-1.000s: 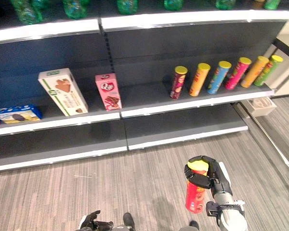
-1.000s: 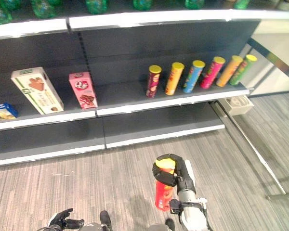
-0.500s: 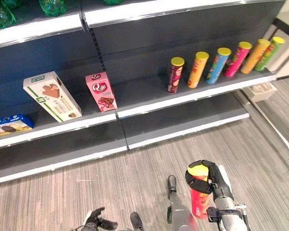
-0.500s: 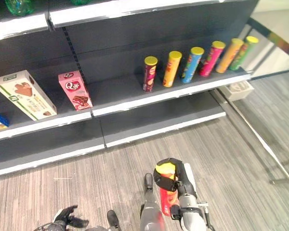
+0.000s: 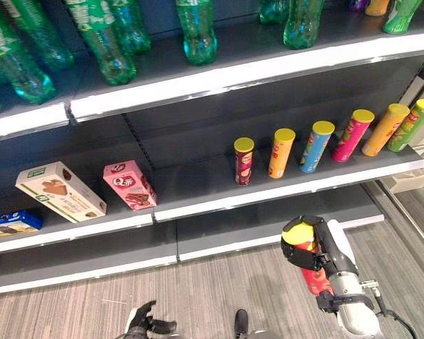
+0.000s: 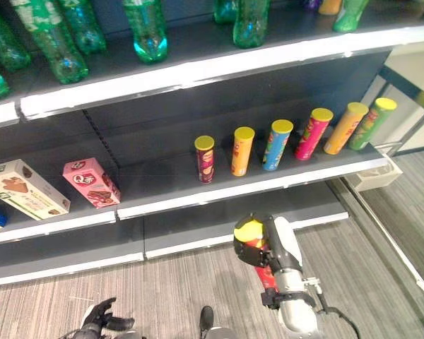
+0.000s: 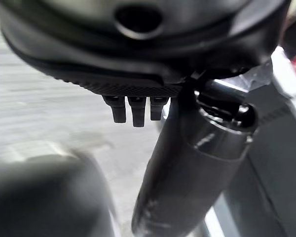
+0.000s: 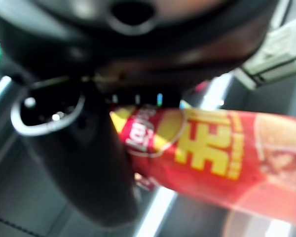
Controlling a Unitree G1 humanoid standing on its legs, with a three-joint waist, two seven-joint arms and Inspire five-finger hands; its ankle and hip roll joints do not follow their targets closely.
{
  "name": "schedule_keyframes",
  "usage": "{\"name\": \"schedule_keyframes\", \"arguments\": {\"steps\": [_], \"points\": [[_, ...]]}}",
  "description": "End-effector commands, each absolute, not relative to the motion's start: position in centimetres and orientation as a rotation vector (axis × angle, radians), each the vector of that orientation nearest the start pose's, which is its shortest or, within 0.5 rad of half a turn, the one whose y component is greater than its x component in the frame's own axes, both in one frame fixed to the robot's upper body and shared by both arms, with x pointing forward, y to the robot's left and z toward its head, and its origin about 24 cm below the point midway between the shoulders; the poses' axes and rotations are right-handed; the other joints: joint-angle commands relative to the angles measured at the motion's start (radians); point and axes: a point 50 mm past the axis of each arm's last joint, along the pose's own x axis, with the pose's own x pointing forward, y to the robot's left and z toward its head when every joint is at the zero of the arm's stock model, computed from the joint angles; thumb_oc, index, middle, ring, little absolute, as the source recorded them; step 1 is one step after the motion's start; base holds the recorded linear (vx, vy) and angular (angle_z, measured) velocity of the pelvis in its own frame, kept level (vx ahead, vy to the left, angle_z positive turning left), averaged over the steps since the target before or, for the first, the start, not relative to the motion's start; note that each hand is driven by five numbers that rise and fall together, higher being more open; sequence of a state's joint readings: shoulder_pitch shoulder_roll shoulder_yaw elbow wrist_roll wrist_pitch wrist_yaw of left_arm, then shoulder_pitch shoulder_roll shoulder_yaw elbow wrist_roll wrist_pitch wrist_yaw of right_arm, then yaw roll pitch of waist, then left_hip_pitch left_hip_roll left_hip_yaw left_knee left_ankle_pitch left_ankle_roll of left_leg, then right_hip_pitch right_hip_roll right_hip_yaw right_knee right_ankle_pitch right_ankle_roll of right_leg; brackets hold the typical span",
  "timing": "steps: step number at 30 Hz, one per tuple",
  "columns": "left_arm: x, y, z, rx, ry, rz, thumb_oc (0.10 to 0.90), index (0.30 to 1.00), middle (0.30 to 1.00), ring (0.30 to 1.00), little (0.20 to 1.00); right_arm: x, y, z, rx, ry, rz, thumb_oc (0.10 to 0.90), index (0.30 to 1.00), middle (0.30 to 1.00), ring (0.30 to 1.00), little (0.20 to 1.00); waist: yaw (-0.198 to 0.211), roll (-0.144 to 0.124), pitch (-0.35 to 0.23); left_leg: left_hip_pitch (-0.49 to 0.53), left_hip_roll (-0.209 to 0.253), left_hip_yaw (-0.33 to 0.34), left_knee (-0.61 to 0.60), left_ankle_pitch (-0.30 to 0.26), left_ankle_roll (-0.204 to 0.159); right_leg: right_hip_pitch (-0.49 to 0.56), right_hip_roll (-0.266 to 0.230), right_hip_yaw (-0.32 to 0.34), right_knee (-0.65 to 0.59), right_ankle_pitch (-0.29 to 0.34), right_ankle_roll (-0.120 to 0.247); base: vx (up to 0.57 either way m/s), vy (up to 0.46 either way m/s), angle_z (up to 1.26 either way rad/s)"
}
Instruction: Put the goods on the table back onto the shelves and tidy them up.
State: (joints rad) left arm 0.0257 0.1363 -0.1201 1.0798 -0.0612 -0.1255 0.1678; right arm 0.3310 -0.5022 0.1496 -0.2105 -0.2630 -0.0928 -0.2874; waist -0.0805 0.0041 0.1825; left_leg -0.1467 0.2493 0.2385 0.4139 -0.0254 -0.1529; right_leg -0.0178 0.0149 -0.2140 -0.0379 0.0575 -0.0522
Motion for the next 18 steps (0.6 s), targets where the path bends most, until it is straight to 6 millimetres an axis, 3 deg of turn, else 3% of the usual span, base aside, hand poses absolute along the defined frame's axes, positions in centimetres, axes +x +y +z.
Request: {"name": "schedule_keyframes", "arguments": {"steps": [1, 3, 4, 11, 18], "points": [[9.6, 19.0, -16.0, 0.242, 1.035, 0.135, 0.8, 0.9, 0.9, 0.9, 0.9, 18.7, -19.3, 9.7, -0.703, -0.417, -0.075, 0.4, 0.3, 0.3, 0.3, 0.3, 0.011, -0.001, 0.004, 0.042, 0.0, 0.021, -0.209, 0.028, 0.062, 0.014, -0.134, 0.018, 0.052, -0.101, 0.127, 0.08, 0.147, -0.01], [9.5, 18.8, -16.1, 0.226, 1.041, 0.15, 0.8, 0.9, 0.9, 0.9, 0.9, 18.8, -19.1, 9.7, -0.748, -0.432, -0.071, 0.4, 0.3, 0.3, 0.3, 0.3, 0.027, 0.021, 0.008, 0.022, 0.019, -0.008, -0.335, 0.129, 0.036, 0.036, -0.129, 0.014, 0.056, -0.125, 0.132, 0.16, 0.181, -0.09], [8.9, 18.9, -16.2, 0.207, 1.052, 0.179, 0.8, 0.9, 0.9, 0.9, 0.9, 18.7, -18.8, 9.5, -0.722, -0.423, -0.062, 0.4, 0.3, 0.3, 0.3, 0.3, 0.029, 0.033, 0.001, 0.056, 0.022, -0.012, -0.407, 0.124, 0.032, 0.036, -0.124, 0.03, 0.071, -0.14, 0.137, 0.2, 0.159, -0.36], [8.7, 19.2, -16.2, 0.239, 1.062, 0.171, 0.8, 0.9, 0.9, 0.9, 0.9, 18.0, -18.5, 8.6, -0.759, -0.39, -0.047, 0.4, 0.3, 0.3, 0.3, 0.3, 0.018, 0.062, -0.029, 0.142, -0.013, 0.048, -0.488, 0.142, 0.021, 0.053, -0.16, 0.047, 0.063, -0.119, 0.159, 0.12, 0.145, -0.34], [7.8, 19.4, -16.4, 0.199, 1.09, 0.229, 0.8, 0.9, 0.9, 0.9, 0.9, 17.7, -17.9, 7.9, -0.744, -0.373, -0.053, 0.4, 0.3, 0.3, 0.3, 0.3, 0.016, 0.053, -0.04, 0.173, -0.039, 0.071, -0.501, 0.111, 0.036, 0.046, -0.195, 0.053, 0.022, -0.071, 0.193, 0.02, 0.083, 0.13]]}}
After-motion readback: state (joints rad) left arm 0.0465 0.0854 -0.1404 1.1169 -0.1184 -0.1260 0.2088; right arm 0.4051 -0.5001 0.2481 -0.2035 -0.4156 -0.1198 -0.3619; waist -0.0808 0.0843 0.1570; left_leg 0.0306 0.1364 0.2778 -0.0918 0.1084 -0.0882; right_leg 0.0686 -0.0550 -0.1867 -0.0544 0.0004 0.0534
